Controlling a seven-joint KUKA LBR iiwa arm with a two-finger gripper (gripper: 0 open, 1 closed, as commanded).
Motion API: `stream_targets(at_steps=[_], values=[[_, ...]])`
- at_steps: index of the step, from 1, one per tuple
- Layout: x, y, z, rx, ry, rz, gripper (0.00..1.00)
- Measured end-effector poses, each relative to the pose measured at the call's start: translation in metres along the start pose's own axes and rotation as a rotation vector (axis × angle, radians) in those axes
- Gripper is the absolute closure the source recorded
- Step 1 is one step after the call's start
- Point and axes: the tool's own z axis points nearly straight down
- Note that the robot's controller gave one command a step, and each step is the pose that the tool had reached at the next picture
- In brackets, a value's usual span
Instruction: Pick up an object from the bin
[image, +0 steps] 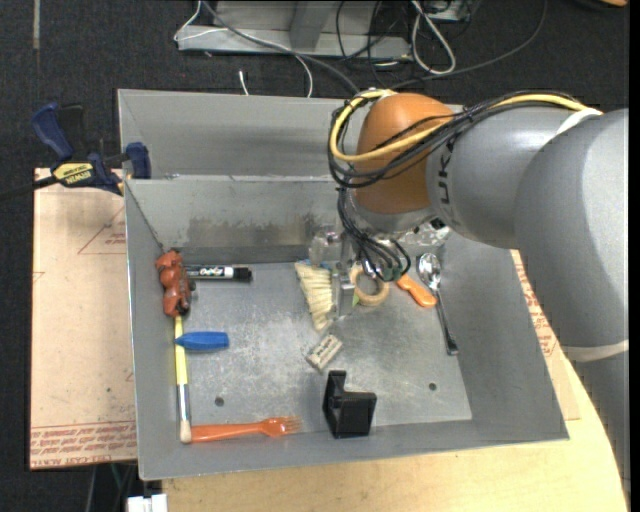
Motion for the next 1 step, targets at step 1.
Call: stream_targets(at_steps=[1], values=[[0.0034, -0.0365, 0.0221, 0.003, -0.019, -0.282, 0.00]])
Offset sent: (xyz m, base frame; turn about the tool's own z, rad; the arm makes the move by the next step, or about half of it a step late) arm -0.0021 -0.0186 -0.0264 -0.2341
